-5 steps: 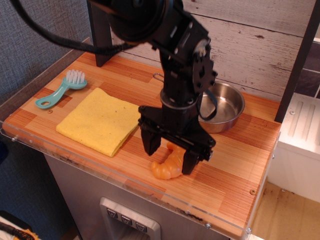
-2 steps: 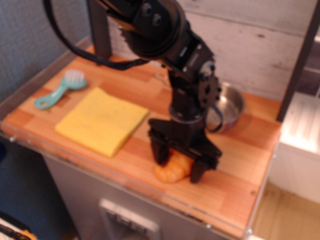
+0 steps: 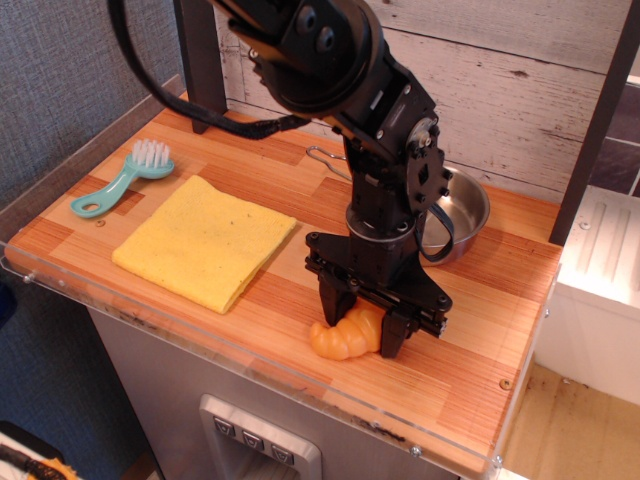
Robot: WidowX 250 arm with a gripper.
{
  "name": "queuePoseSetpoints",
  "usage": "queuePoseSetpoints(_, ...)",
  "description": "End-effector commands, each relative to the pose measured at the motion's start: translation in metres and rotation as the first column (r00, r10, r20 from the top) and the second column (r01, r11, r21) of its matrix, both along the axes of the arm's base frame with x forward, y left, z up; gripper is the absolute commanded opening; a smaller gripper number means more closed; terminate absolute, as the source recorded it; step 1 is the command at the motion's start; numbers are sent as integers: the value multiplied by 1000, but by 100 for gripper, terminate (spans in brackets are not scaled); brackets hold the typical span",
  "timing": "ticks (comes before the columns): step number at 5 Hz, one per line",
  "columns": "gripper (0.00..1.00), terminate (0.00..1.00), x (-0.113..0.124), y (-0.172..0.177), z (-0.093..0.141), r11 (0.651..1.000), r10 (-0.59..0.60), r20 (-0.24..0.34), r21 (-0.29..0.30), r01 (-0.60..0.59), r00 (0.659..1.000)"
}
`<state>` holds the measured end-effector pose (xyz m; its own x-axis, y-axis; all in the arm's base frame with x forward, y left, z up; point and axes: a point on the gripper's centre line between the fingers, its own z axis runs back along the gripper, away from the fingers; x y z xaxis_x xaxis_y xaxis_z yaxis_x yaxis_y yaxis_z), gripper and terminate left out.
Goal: Put the food in the bowl.
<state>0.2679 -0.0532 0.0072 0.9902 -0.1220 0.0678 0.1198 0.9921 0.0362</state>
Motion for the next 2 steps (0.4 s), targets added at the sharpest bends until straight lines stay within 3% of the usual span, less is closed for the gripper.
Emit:
queuePoseSetpoints(1,0,0,31,-6,77,999,18,157,-39,-12,987)
queuePoseSetpoints(2,0,0,66,-4,94,997,45,197,-70,-32,979)
